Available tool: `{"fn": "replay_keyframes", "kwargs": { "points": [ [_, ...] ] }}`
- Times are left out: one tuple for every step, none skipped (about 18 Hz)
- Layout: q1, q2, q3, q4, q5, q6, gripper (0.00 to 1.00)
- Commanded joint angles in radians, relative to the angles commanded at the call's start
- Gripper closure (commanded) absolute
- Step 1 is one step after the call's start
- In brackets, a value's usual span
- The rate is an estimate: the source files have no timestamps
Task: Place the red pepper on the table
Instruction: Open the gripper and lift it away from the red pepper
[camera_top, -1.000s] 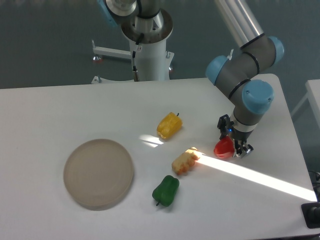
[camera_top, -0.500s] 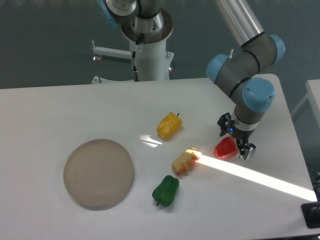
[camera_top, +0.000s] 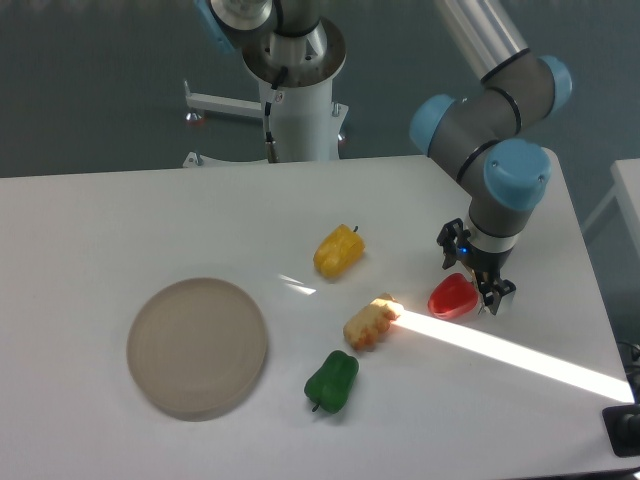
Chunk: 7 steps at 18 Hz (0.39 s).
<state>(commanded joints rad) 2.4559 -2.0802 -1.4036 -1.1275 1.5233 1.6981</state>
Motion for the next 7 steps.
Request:
{"fn": "replay_keyframes", "kwargs": {
  "points": [
    [0.003, 0.006, -0.003, 0.0, 0.0, 0.002, 0.0],
    [0.006, 0.012, -0.002, 0.0, 0.0, 0.002, 0.0],
    [0.006, 0.015, -0.002, 0.0, 0.0, 0.003, 0.0],
    [0.006, 0.018, -0.002, 0.0, 0.0, 0.003, 0.0],
    [0.006, 0.02, -0.002, 0.0, 0.0, 0.003, 0.0],
    [0.003, 0.02, -0.002, 0.0, -0.002, 0.002, 0.0],
    [0.003, 0.02, -0.002, 0.0, -0.005, 0.002, 0.0]
  ]
}}
